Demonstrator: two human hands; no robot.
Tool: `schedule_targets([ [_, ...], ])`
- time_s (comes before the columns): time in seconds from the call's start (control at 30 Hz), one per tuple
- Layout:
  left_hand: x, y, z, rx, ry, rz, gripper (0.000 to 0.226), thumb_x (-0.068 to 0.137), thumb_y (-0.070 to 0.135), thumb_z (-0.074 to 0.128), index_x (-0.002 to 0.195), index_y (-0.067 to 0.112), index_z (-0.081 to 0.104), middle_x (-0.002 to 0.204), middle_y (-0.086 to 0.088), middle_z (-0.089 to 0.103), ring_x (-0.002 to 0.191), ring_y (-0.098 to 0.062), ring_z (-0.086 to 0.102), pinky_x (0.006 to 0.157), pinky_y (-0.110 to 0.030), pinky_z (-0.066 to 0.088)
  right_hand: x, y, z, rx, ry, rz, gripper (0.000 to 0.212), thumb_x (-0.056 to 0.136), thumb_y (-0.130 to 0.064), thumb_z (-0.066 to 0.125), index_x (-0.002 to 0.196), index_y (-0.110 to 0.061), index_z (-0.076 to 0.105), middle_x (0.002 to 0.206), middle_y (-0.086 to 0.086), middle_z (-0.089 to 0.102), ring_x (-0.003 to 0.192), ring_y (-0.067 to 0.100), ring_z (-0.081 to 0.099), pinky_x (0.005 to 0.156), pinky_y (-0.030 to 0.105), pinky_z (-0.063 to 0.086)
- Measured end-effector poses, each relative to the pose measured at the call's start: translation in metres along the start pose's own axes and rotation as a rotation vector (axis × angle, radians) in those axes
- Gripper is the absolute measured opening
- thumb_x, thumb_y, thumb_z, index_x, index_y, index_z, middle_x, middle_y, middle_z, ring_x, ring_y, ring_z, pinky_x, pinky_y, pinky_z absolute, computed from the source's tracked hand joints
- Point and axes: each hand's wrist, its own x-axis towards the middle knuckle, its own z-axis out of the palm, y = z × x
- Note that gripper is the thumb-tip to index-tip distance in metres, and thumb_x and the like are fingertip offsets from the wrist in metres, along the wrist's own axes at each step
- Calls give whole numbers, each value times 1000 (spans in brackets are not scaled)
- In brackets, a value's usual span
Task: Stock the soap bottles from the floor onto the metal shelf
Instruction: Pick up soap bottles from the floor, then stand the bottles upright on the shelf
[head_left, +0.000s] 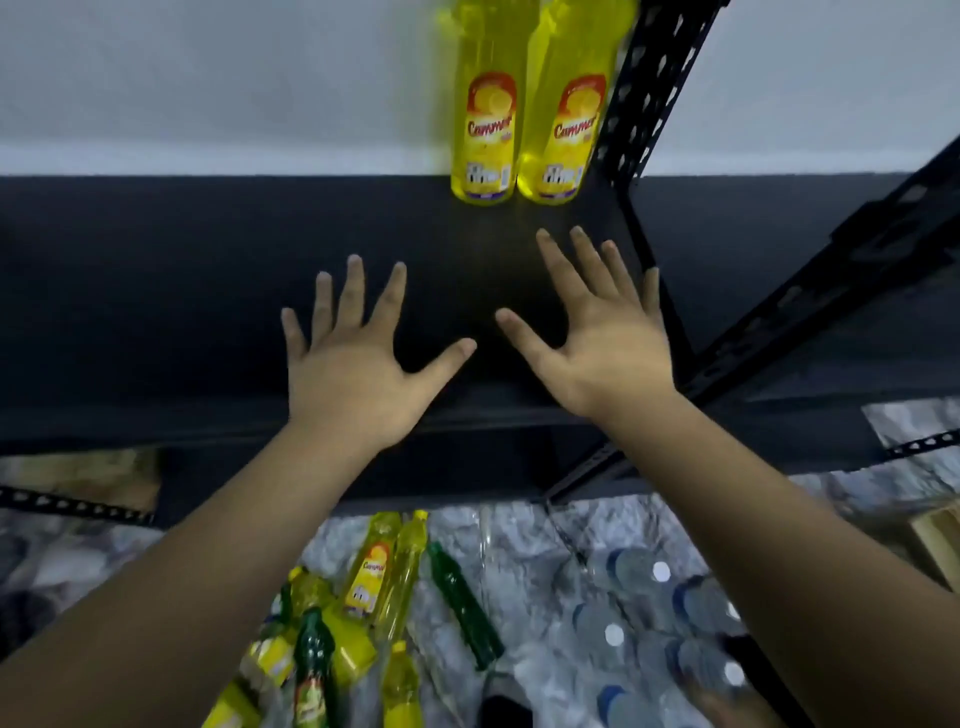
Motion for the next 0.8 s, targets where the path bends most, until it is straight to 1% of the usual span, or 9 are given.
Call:
schedule_targets([
  [0.07, -44, -10, 11, -17, 31, 47, 105, 79, 99, 15, 164, 41, -3, 174, -1, -10, 160, -29, -9, 127, -60, -1, -45, -5, 2, -30, -11, -32, 86, 94, -84, 31, 166, -44, 6, 176, -6, 8, 163, 24, 2, 130, 56, -2],
  [0.23, -142, -40, 38, -65, 62, 108, 98, 88, 90, 32, 166, 34, 11, 175, -4, 2, 161, -30, 0, 126, -60, 2, -154, -15, 19, -10, -74, -36, 88, 97, -80, 38, 168, -37, 8, 176, -5, 12, 163, 23, 2, 130, 55, 1],
  [0.37, -203, -73, 66, -121, 41, 127, 90, 93, 81, 37, 165, 30, 20, 174, -3, 9, 161, -28, 3, 127, -58, 6, -229, -20, 60, 86, -103, -4, 86, 97, -73, 46, 166, -29, 23, 172, -1, 26, 161, 25, 16, 130, 55, 9],
  [0.5, -240, -103, 124, -133, -72, 26, 87, 92, 78, 38, 163, 29, 28, 173, -4, 15, 161, -27, 8, 127, -56, 7, -277, -14, 124, 133, -205, 79, 85, 94, -71, 48, 164, -27, 29, 167, 1, 36, 157, 29, 25, 124, 60, 25],
  [0.6, -248, -121, 184, -123, -137, -28, 85, 93, 76, 40, 162, 28, 31, 171, -7, 22, 159, -31, 15, 126, -60, 15, -296, 0, 184, 161, -269, 120, 83, 94, -67, 53, 162, -25, 32, 163, 2, 40, 154, 29, 31, 120, 58, 33],
  [0.67, -244, -130, 230, -129, -165, -53, 84, 93, 75, 40, 163, 30, 29, 171, -6, 21, 159, -31, 16, 125, -61, 18, -303, 11, 233, 170, -305, 143, 82, 93, -66, 53, 161, -25, 35, 160, 2, 44, 150, 29, 36, 118, 57, 37],
  [0.8, -215, -149, 331, -152, -234, -102, 88, 89, 77, 30, 165, 32, 21, 173, -5, 15, 160, -30, 10, 127, -58, 15, -296, 42, 336, 149, -394, 178, 84, 90, -68, 48, 162, -27, 31, 158, 1, 45, 146, 27, 39, 113, 53, 43],
])
